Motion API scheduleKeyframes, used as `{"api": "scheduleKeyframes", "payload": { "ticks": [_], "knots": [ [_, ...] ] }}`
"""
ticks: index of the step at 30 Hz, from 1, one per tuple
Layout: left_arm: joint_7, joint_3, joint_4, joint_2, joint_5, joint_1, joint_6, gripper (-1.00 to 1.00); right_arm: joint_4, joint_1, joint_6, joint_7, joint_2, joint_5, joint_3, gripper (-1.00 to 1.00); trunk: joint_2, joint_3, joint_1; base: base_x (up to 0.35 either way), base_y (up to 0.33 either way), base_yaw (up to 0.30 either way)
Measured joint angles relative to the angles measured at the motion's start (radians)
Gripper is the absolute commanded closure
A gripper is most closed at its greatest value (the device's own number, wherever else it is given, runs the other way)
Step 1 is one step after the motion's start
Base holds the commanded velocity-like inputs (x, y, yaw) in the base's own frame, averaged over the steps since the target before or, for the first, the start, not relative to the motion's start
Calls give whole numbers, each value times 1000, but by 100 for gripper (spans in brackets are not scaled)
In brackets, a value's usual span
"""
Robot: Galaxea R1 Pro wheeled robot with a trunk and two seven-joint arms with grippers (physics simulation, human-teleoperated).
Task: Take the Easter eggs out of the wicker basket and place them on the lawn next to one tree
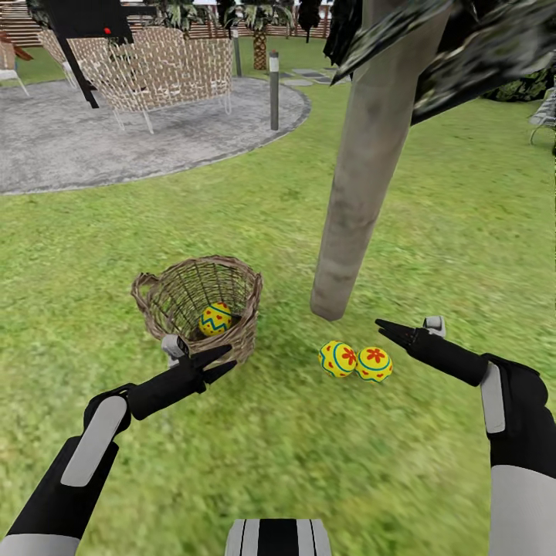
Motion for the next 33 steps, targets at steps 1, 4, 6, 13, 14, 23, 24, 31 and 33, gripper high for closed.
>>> {"api": "scheduleKeyframes", "payload": {
  "ticks": [1,4,6,13,14,23,24,31,33],
  "knots": [
    [0,0,0,0,-1,0,0,-100,1,0,0,0,0,0,0,-100,0,0,0,0,0,0],
    [0,0,1,1,0,0,-1,-100,3,0,0,0,0,1,0,-100,0,0,0,0,0,0],
    [0,0,2,1,-1,0,-2,-100,7,0,0,-1,0,1,1,-100,0,0,0,0,0,0],
    [0,44,6,2,-1,0,-1,-100,12,0,-2,-22,1,6,1,-100,0,0,0,0,126,0],
    [0,49,6,2,-1,0,0,-100,12,0,-2,-22,1,6,1,-100,0,0,0,0,281,0],
    [0,58,6,3,-1,0,0,-100,11,0,-3,-24,2,8,2,-100,0,0,0,0,296,0],
    [0,58,6,3,-1,0,0,-100,11,0,-3,-25,2,8,2,-100,0,0,0,0,297,0],
    [0,59,9,3,-3,0,0,-100,10,0,-6,-77,4,11,5,-100,0,0,0,18,299,0],
    [1,63,10,3,-4,0,0,-100,9,0,-9,-166,28,12,9,-100,0,0,0,163,294,0]
  ]
}}
